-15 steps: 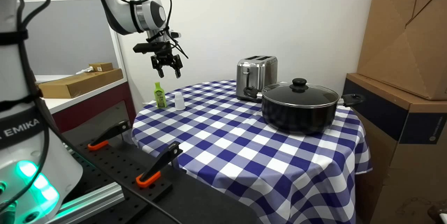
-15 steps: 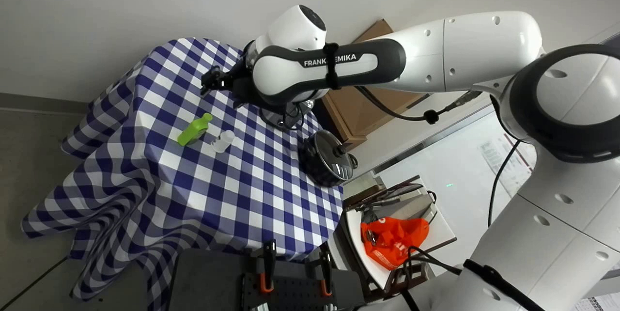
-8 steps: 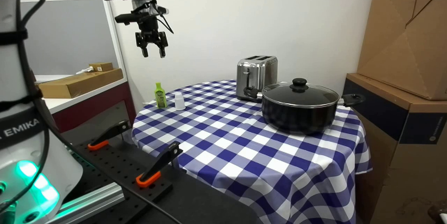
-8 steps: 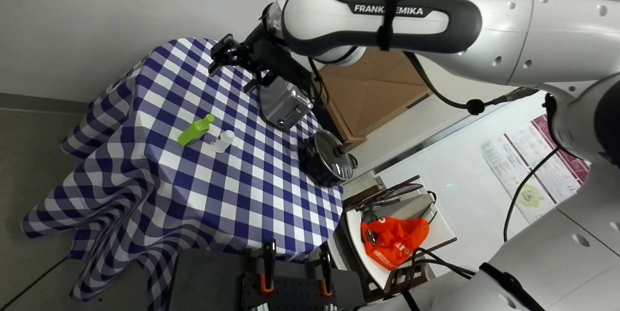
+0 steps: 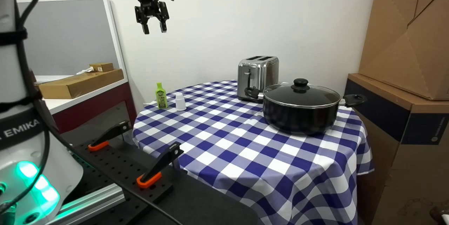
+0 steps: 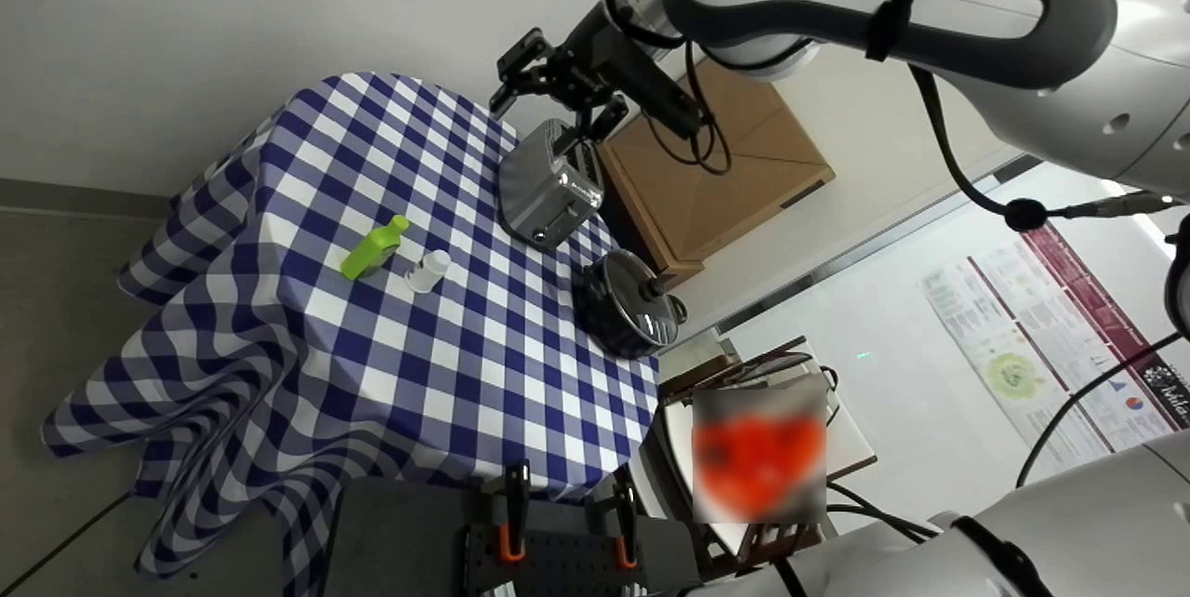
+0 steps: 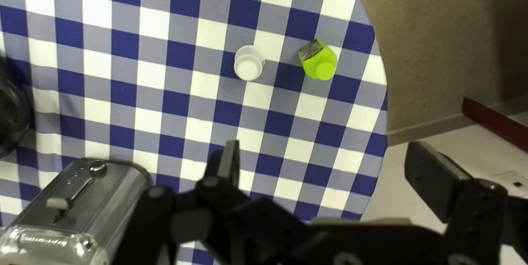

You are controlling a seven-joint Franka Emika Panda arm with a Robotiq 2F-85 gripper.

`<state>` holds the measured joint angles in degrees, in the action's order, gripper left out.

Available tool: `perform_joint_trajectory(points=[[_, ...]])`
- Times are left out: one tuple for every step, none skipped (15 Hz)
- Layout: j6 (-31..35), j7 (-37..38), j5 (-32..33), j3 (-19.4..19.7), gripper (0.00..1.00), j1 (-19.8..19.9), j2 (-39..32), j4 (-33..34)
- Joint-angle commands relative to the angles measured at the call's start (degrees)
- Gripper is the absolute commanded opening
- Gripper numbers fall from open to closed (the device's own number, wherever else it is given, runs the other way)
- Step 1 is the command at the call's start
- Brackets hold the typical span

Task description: Move the yellow bottle and the salt cellar forwards

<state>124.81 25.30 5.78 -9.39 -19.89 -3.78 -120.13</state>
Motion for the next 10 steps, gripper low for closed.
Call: perform_joint_trajectory(points=[[3.13,2.74,1.69,-0.25,1.00,3.65,6.24,-4.31],[3.90,3.43,1.35,-0.19,1.00,4.65,7.73,-5.19],[4.72,4.00,0.88,-0.18,1.00,5.59,8.98,-6.01],[5.02,4.28,-0.05,-0.19,1.00,6.51,10.47,-6.87],[4.83,4.21,-1.16,-0.21,1.00,7.29,11.87,-7.66],[4.23,3.60,-2.01,-0.22,1.00,7.98,13.47,-8.54],[3.74,2.55,-3.32,-0.08,1.00,8.59,15.09,-9.38],[3.65,1.85,-4.77,0.09,1.00,9.13,16.70,-10.35],[2.80,1.06,-6.24,0.31,1.00,9.60,18.32,-10.96],[1.92,0.76,-7.48,0.45,1.00,10.05,19.61,-11.52]])
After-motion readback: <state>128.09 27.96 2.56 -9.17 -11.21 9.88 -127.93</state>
